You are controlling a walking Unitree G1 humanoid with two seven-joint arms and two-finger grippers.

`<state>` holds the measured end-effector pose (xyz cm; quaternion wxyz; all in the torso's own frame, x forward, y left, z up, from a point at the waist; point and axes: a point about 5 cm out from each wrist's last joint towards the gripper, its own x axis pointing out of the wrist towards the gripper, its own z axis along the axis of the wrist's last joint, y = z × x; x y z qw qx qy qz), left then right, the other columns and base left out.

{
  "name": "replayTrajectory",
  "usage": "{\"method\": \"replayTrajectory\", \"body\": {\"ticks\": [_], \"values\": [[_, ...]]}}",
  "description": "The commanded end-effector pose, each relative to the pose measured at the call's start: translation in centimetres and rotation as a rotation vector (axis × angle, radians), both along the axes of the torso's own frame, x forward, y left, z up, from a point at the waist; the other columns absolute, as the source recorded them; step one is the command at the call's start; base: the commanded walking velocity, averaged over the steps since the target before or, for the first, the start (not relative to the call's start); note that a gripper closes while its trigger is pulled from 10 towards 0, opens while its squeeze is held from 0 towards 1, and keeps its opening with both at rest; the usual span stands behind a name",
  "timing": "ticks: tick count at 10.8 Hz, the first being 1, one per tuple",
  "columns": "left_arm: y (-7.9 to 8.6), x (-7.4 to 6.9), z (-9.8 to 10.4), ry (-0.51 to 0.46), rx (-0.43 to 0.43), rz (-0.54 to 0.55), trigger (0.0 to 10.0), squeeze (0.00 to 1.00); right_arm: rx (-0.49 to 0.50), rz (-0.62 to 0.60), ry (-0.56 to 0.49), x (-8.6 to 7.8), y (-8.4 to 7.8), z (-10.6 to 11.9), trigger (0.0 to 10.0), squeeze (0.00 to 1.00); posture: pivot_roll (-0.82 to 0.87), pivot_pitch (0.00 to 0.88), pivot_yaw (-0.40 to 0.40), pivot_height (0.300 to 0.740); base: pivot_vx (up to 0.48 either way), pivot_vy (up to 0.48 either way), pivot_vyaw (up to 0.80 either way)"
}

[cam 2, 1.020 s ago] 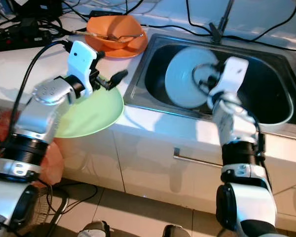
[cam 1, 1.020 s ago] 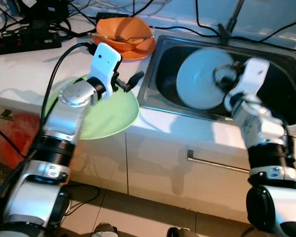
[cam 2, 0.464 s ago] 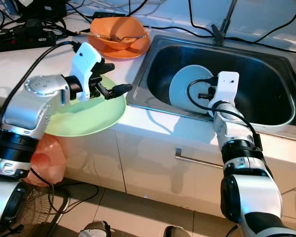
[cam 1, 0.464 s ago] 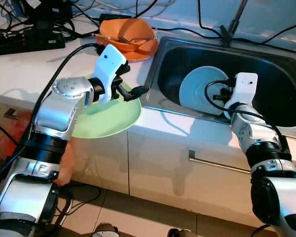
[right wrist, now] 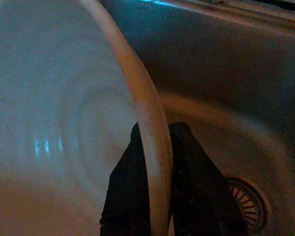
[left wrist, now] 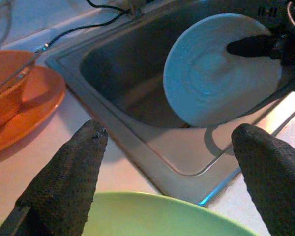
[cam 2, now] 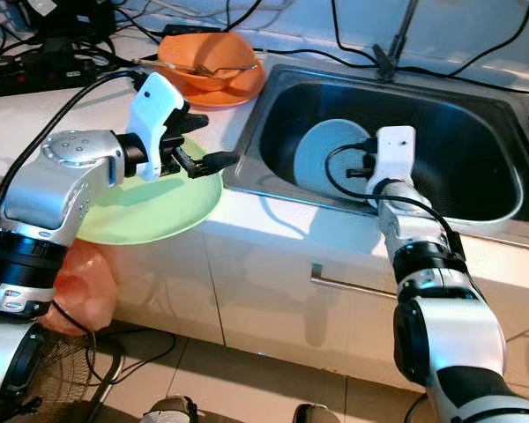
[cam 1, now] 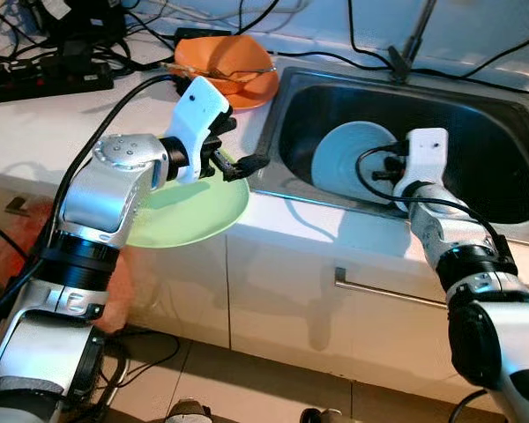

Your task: Kitchen organization

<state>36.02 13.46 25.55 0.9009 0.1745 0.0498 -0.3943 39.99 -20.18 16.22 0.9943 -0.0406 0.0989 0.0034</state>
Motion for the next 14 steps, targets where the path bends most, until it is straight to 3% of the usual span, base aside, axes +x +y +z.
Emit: {"method": "replayTrajectory", "body": {"ticks": [1,2,4,11,14], "values": [[-0.6,-0.2,0.9,-0.015,0.002,-0.033,10.0,0.0,-0.016,0.006,0.059,-0.4,-0.3,-1.4,10.0,0.0,0.19,0.12,-0.012,0.74,0.0,0.0,0.0],[-0.6,-0.3,0.8,0.0,-0.01,-0.032,10.0,0.0,-0.016,-0.001,0.047,-0.2,-0.5,-0.8,10.0,0.0,0.19,0.122,-0.013,0.74,0.0,0.0,0.0],[-0.5,-0.3,0.4,0.021,-0.007,-0.032,10.0,0.0,0.023,-0.002,0.029,0.1,-0.3,-0.1,10.0,0.98,0.19,0.129,-0.008,0.74,0.0,0.0,0.0],[-0.4,-0.3,0.1,0.033,-0.005,-0.017,10.0,0.0,0.053,0.02,0.048,-0.1,0.0,-0.7,10.0,1.0,0.19,0.131,-0.014,0.74,0.0,0.0,0.0],[1.3,-0.5,0.3,0.011,-0.018,0.066,10.0,0.0,0.163,0.093,-0.038,0.7,1.7,1.4,10.0,1.0,0.18,0.129,-0.02,0.74,0.0,0.0,0.0]]}}
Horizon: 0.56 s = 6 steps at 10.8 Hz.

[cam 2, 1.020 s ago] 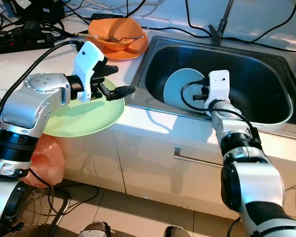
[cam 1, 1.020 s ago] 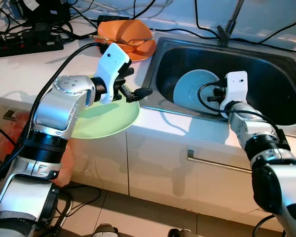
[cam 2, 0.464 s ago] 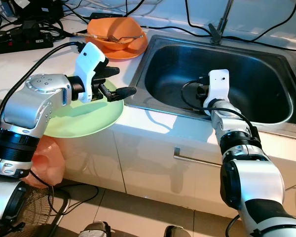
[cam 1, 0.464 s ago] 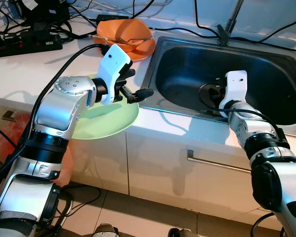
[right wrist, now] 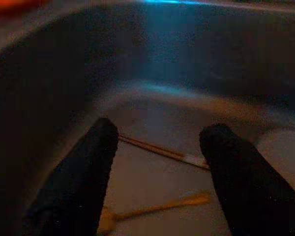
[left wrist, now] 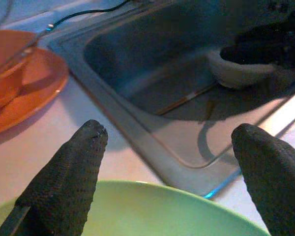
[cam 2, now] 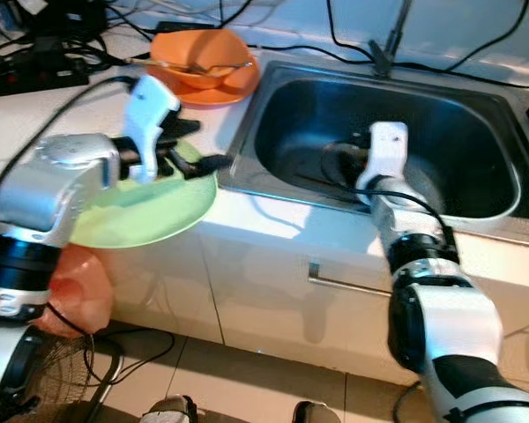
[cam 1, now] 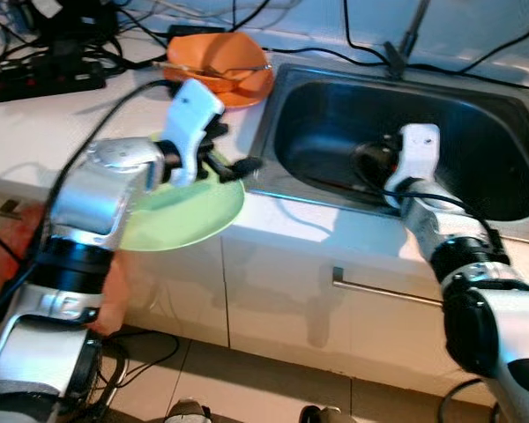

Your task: Kitchen organization

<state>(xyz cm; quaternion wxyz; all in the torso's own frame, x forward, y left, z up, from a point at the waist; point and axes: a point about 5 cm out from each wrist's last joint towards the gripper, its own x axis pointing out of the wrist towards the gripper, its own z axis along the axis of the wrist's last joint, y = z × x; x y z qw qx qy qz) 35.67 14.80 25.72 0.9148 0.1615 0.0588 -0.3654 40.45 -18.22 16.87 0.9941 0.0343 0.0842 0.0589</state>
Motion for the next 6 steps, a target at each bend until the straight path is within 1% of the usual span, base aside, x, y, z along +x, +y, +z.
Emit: {"method": "replayTrajectory", "body": {"ticks": [1,2,3,4,5,6], "values": [[0.4,-0.3,0.2,-0.01,-0.001,0.016,10.0,0.0,0.023,0.019,-0.037,0.4,0.3,1.4,10.0,1.0,0.18,0.128,-0.023,0.74,0.0,0.0,0.0],[1.4,-0.7,0.2,-0.011,0.014,0.055,10.0,0.0,0.05,0.089,-0.097,0.5,1.6,2.9,10.0,1.0,0.18,0.125,-0.028,0.74,0.0,0.0,0.0],[2.0,-0.9,0.2,-0.007,0.022,0.076,10.0,0.0,0.047,0.134,-0.124,0.5,2.3,3.6,10.0,1.0,0.18,0.121,-0.033,0.74,0.0,0.0,0.0],[2.6,-1.0,0.2,-0.008,0.033,0.106,10.0,0.0,0.058,0.19,-0.149,0.3,3.0,4.4,10.0,0.9,0.18,0.117,-0.038,0.74,0.0,0.0,0.0],[3.3,-1.1,0.3,-0.002,0.033,0.134,10.0,0.0,0.071,0.247,-0.164,-0.1,3.6,5.0,10.0,0.1,0.18,0.113,-0.043,0.74,0.0,0.0,0.0],[4.2,-1.3,-0.1,0.022,0.029,0.179,10.0,0.0,0.079,0.327,-0.166,-1.0,4.1,5.4,10.0,0.0,0.18,0.107,-0.044,0.74,0.0,0.0,0.0]]}}
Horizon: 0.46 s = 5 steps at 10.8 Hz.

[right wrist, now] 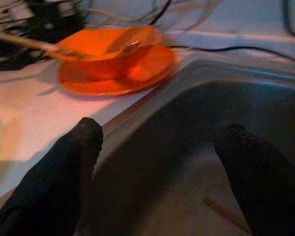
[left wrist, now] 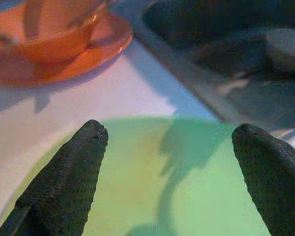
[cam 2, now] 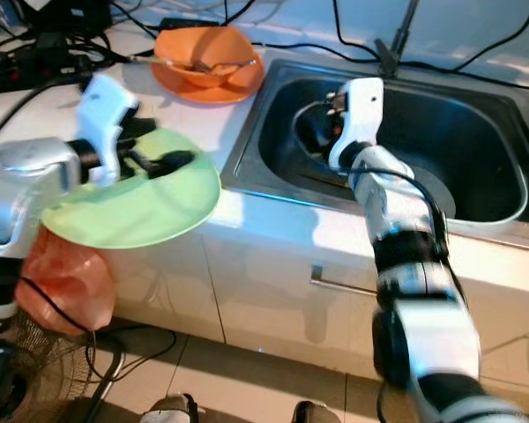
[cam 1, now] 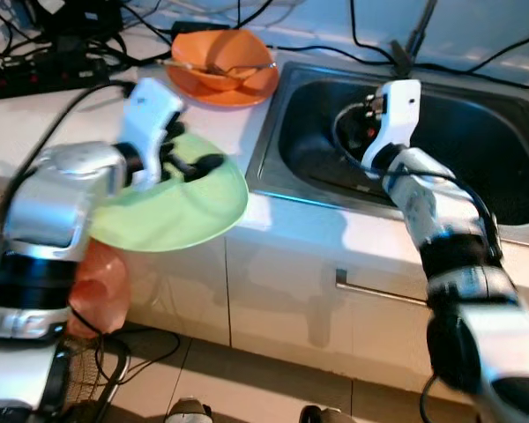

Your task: Kitchen organization

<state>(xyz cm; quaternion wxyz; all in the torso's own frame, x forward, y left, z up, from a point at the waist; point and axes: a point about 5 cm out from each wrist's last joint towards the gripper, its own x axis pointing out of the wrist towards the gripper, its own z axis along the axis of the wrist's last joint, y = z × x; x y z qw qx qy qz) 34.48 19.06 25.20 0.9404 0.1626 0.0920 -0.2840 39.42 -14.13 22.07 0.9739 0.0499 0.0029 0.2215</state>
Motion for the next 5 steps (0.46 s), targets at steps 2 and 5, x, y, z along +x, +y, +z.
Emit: {"method": "replayTrajectory", "body": {"ticks": [2,5], "values": [[1.3,-0.2,-0.2,0.0,-0.002,0.066,10.0,0.0,-0.016,0.032,0.008,-0.9,-0.3,0.0,10.0,0.0,0.18,0.103,-0.042,0.74,0.0,0.0,0.0],[3.3,-0.3,1.1,-0.087,-0.067,0.192,10.0,0.0,-0.016,0.013,0.04,-1.7,-0.7,-0.5,10.0,0.0,0.19,0.096,-0.042,0.74,0.0,0.0,0.0]]}}
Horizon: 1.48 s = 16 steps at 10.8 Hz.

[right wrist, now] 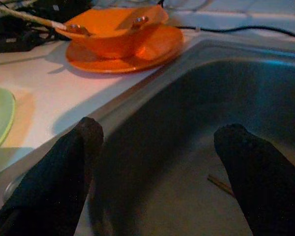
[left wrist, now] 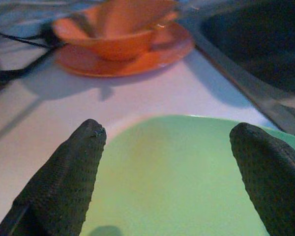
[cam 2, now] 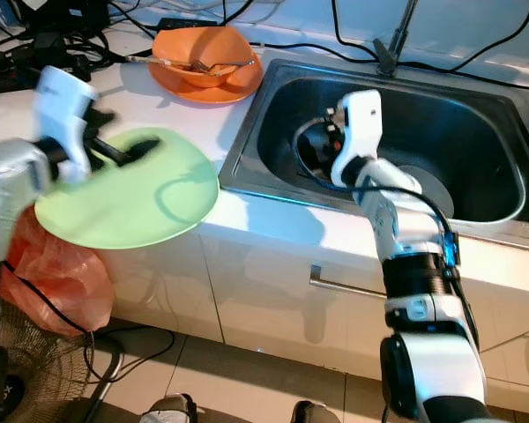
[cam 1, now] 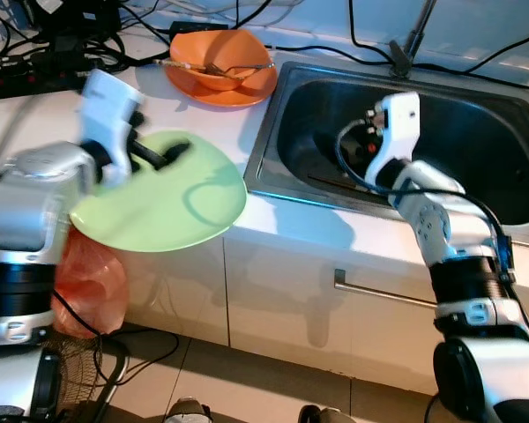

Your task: Kitchen organization

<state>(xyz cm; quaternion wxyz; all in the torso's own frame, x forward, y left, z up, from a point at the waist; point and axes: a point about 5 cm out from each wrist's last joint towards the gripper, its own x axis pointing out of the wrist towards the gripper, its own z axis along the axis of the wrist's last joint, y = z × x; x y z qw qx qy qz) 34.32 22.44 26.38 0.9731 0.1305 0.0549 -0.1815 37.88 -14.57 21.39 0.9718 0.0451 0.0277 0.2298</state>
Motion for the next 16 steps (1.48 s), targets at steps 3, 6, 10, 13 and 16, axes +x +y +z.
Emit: {"method": "replayTrajectory", "body": {"ticks": [3,6,10,13,16], "values": [[2.4,-0.8,0.9,-0.142,-0.121,0.228,10.0,0.0,0.009,0.002,0.008,-0.3,0.2,0.0,10.0,0.0,0.21,0.093,-0.044,0.74,0.0,0.0,0.0],[4.9,-2.5,-0.1,-0.245,-0.258,0.5,10.0,0.0,0.01,0.006,0.019,-0.1,0.6,-0.4,10.0,0.0,0.23,0.088,-0.046,0.74,0.0,0.0,0.0],[4.7,-4.5,-0.9,-0.317,-0.398,0.606,10.0,0.0,0.011,0.008,0.023,0.0,0.8,-0.6,10.0,0.0,0.25,0.086,-0.049,0.74,0.0,0.0,0.0],[2.9,-5.5,-2.3,-0.278,-0.509,0.56,10.0,0.0,0.009,0.013,0.016,0.4,1.0,-0.2,10.0,0.0,0.26,0.083,-0.061,0.74,0.0,0.0,0.0],[2.2,-7.2,-4.4,-0.222,-0.61,0.597,10.0,0.0,0.006,0.019,0.02,0.5,1.2,-0.5,10.0,0.0,0.26,0.086,-0.062,0.74,0.0,0.0,0.0]]}}
